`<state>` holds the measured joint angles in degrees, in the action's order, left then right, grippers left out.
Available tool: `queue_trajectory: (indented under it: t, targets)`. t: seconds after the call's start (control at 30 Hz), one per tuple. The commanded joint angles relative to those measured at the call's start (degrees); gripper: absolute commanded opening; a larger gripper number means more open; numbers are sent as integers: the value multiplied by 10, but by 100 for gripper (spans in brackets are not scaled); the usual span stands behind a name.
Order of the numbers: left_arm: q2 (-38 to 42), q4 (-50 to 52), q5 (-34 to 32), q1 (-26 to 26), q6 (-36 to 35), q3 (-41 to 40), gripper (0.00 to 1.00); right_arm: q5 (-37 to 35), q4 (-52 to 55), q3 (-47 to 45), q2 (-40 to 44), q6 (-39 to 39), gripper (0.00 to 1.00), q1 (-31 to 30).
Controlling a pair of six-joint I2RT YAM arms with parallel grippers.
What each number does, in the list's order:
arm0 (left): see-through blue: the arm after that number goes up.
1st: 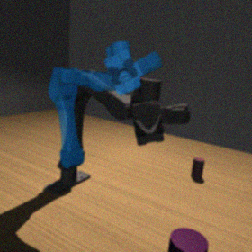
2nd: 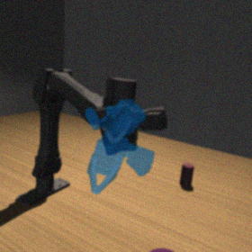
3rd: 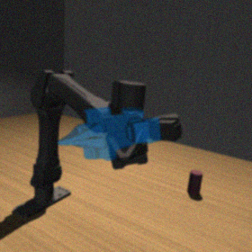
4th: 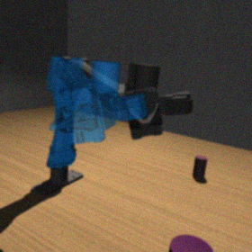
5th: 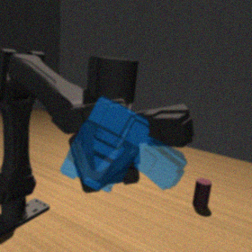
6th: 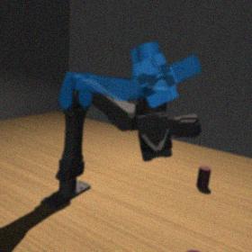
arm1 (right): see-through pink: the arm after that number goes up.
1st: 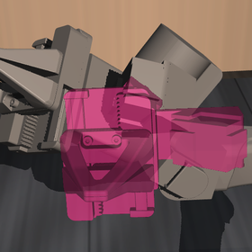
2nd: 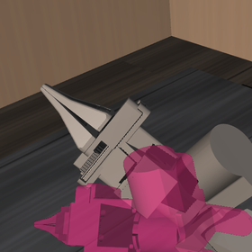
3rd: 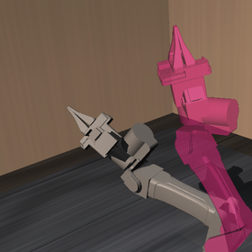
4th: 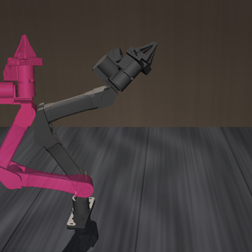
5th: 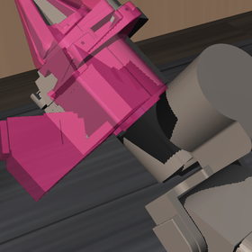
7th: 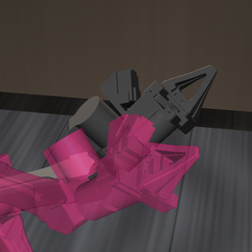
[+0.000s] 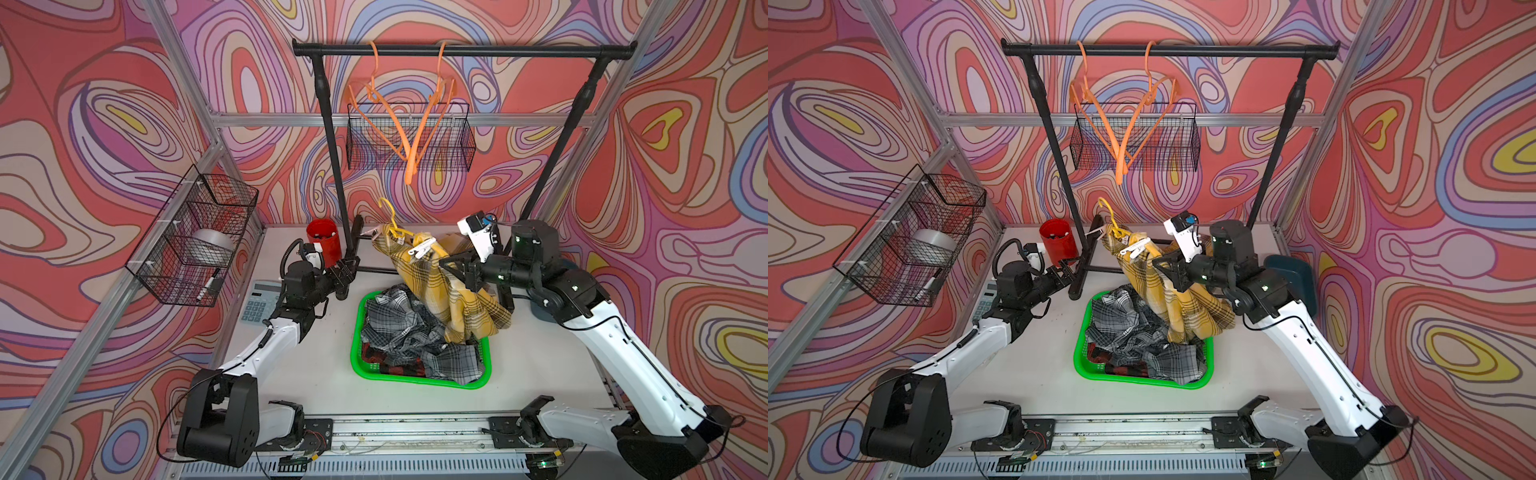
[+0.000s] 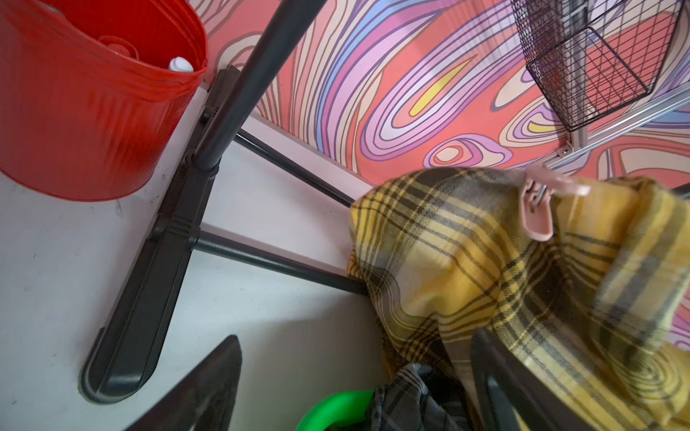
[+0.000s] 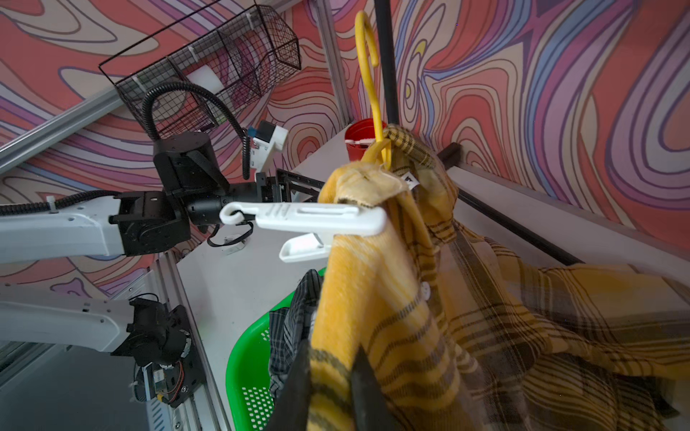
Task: Remove the clothespins securing long-sleeve shirts to the hanger
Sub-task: Place the long-sleeve shirt at the bin.
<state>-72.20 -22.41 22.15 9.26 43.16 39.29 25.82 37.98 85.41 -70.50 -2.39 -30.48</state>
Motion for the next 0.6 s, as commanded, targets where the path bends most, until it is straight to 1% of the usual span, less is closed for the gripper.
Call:
queue_trajectory:
  t: [0.0,0.17,0.37,0.57]
  targets:
    - [24,5,-13,-9,-10,-7,91,30,-51,70,-28,34,0,-34]
    - [26,42,-21,-29,-16,-4,91,54,-55,156,-80,33,0,-44]
    - [20,48,-25,-58,-12,-6,91,120,-67,261,-135,19,0,-45]
    - [5,47,-21,-82,-24,11,92,160,-63,338,-169,5,0,-45]
